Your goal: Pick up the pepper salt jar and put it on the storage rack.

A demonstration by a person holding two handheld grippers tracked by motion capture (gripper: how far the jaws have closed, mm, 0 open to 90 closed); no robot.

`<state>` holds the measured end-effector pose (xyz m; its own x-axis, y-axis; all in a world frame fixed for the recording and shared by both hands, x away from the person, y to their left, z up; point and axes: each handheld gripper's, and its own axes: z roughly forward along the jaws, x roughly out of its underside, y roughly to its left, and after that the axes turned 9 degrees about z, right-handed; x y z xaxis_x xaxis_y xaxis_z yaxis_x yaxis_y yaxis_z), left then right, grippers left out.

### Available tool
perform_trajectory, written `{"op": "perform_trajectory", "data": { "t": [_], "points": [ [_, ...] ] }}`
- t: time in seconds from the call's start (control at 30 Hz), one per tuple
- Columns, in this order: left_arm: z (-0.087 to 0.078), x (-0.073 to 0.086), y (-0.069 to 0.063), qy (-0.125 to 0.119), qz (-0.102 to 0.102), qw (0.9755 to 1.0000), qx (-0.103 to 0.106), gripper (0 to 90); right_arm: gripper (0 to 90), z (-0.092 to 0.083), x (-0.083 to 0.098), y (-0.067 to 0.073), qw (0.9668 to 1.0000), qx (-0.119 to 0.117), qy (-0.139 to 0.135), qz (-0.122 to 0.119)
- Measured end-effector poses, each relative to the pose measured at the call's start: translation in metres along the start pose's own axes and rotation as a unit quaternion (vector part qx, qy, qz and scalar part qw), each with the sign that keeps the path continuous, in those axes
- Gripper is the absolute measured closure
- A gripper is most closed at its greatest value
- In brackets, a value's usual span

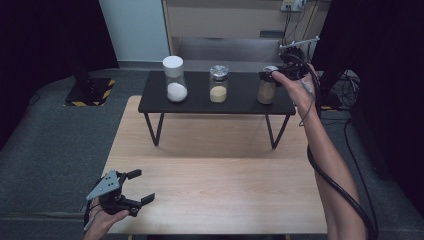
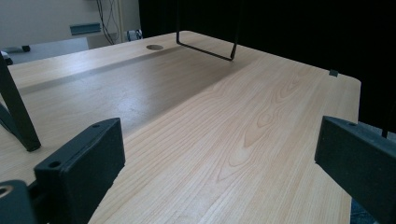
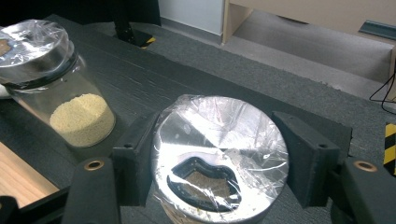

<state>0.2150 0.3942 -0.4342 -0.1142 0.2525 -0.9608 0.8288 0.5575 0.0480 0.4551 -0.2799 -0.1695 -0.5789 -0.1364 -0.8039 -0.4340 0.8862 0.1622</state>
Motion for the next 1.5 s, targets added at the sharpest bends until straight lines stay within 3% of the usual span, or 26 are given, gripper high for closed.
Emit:
{"op": "perform_trajectory", "data": {
  "t": [0.5, 0.67, 0.8, 0.87, 1.03, 1.5],
  "points": [
    [0.000, 0.000, 0.000, 0.000, 0.000, 1.0000, 0.000, 0.5, 34.8, 0.003, 0.005, -0.005, 1.0000, -0.004, -0.003, 0.004],
    [0.000, -0.001, 0.000, 0.002, 0.001, 1.0000, 0.000, 0.5, 13.6, -0.001, 0.012, -0.006, 0.9992, -0.007, -0.039, 0.009],
    [0.000, 0.000, 0.000, 0.001, 0.000, 1.0000, 0.000, 0.5, 6.9, -0.005, 0.012, -0.005, 0.9984, -0.010, -0.055, 0.004],
    [0.000, 0.000, 0.000, 0.000, 0.001, 1.0000, 0.000, 0.5, 6.6, -0.008, 0.012, -0.001, 0.9978, -0.001, -0.066, -0.003],
    [0.000, 0.000, 0.000, 0.000, 0.000, 1.0000, 0.000, 0.5, 6.2, -0.017, 0.011, 0.002, 0.9963, -0.007, -0.085, -0.011],
    [0.001, -0.002, -0.001, 0.002, 0.002, 1.0000, 0.000, 0.5, 6.2, -0.043, 0.014, 0.011, 0.9909, -0.052, -0.118, -0.037]
  ]
}}
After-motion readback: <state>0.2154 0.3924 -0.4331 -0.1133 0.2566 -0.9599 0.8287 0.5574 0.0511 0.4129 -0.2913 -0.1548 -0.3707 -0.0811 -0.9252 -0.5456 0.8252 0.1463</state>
